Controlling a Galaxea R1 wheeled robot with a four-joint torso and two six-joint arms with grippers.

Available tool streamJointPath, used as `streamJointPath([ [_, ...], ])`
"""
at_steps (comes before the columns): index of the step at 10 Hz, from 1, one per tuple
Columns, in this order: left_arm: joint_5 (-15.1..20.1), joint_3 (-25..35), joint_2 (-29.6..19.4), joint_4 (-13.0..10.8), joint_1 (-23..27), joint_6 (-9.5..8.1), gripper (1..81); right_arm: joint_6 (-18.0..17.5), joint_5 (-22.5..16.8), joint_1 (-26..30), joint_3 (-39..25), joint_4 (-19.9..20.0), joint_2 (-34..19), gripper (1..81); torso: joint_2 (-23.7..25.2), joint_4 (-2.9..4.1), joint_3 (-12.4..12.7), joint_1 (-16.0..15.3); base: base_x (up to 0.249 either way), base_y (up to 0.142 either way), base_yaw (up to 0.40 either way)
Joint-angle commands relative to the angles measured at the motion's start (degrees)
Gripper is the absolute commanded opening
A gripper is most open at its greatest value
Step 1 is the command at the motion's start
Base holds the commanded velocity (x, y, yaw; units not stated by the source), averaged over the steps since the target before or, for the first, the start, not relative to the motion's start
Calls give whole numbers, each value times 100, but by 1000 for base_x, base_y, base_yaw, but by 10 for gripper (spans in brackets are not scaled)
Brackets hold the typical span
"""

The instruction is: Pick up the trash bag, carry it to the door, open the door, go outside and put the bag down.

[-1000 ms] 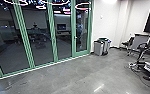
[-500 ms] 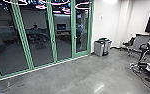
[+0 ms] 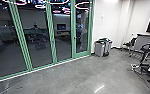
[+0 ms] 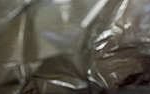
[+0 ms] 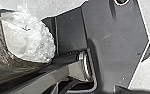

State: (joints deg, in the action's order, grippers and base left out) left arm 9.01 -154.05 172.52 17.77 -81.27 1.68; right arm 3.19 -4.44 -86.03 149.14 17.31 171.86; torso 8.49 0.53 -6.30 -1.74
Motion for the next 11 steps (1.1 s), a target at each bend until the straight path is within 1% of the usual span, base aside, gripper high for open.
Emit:
streamJointPath([
  [1,374,15,-24,-11,371,43,10,23,-374,336,-35,-17,0,811,0,0,0,0,147,0,0],
  [11,374,15,-7,-11,371,43,10,23,-382,336,-35,-17,8,811,0,0,0,0,150,0,0],
])
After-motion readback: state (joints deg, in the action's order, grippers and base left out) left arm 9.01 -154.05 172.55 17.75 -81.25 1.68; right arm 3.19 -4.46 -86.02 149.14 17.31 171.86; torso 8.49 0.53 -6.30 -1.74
